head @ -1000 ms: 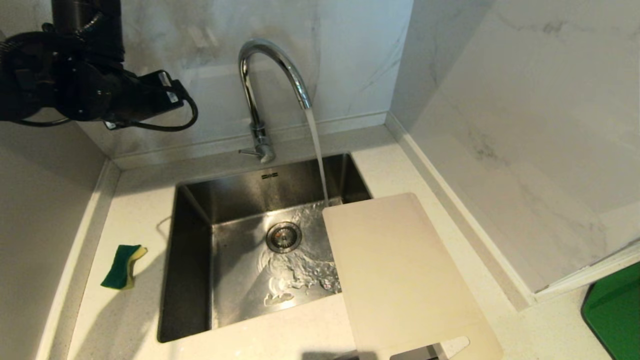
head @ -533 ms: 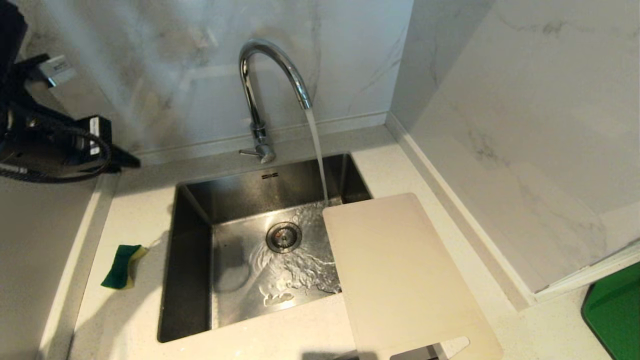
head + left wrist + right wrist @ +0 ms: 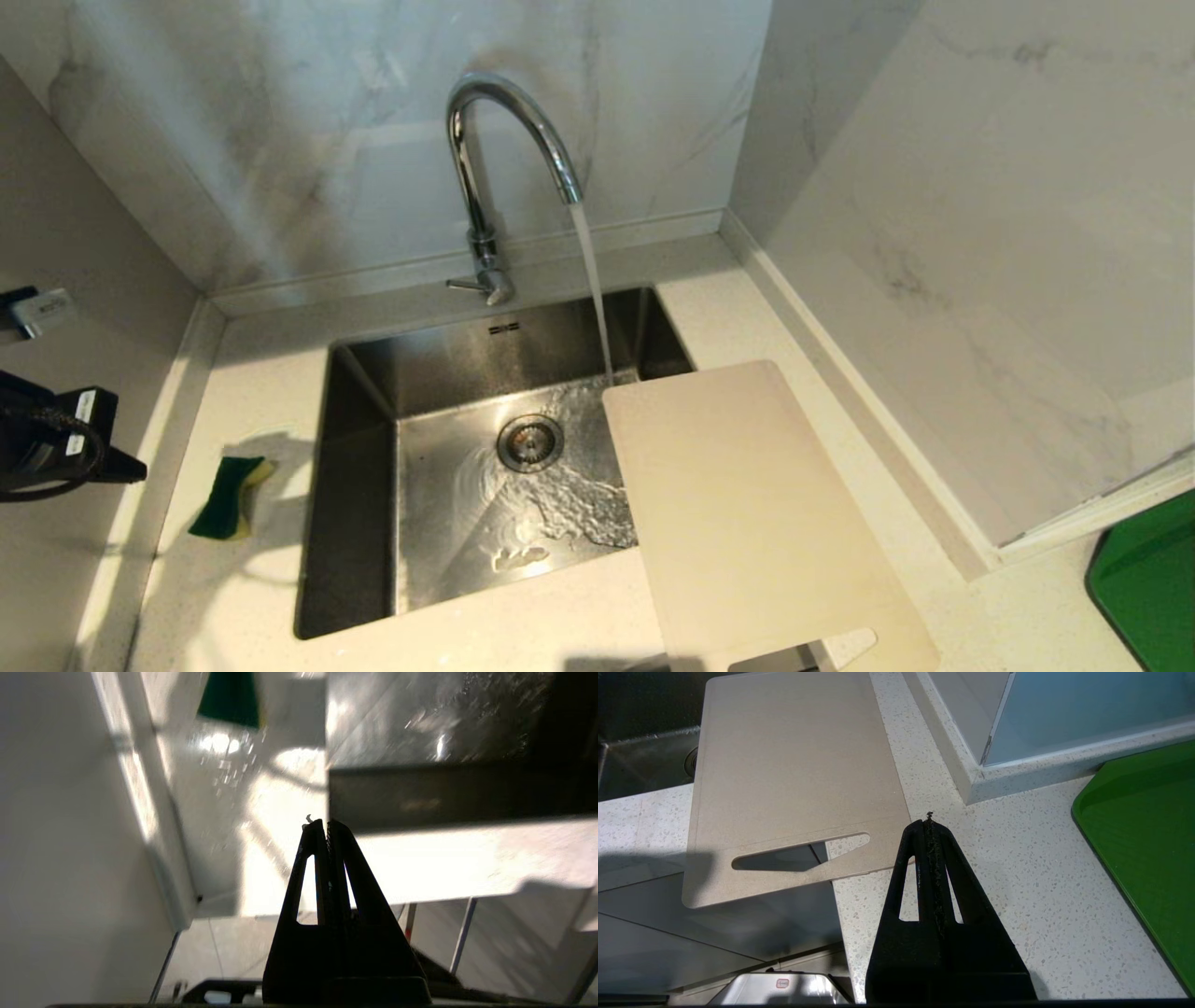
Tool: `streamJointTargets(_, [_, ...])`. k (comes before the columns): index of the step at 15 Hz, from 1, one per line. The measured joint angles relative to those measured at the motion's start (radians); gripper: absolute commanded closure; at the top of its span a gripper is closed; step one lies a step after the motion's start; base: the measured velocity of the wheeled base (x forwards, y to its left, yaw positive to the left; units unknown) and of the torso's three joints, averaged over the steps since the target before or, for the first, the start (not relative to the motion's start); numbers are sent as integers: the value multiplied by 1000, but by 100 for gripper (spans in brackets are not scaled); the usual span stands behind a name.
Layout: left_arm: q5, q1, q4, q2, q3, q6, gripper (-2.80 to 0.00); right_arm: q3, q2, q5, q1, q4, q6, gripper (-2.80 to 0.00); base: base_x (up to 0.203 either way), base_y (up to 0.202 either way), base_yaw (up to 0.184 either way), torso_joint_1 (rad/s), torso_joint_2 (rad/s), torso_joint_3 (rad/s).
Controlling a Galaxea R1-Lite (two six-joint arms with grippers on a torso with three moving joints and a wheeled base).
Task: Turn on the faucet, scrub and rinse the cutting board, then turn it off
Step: Pick up the cleaning cloth
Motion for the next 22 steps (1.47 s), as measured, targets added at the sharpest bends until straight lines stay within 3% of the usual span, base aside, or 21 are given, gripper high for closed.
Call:
streamJointTargets(3, [9,25,-110,4,114,25,-280,0,0,-1,0,0,1,0,0,0,0,0,0,0])
streamJointTargets(6, [12,63,-205,44,175,111,-280,0,0,0,0,0,1,0,0,0,0,0,0,0])
streamJointTargets(13, [13,107,-421,222,185,136,-280,0,0,-1,0,0,1,0,0,0,0,0,0,0])
streamJointTargets(22, [5,185,-553,397,170,181,-280,0,0,0,0,0,1,0,0,0,0,0,0,0])
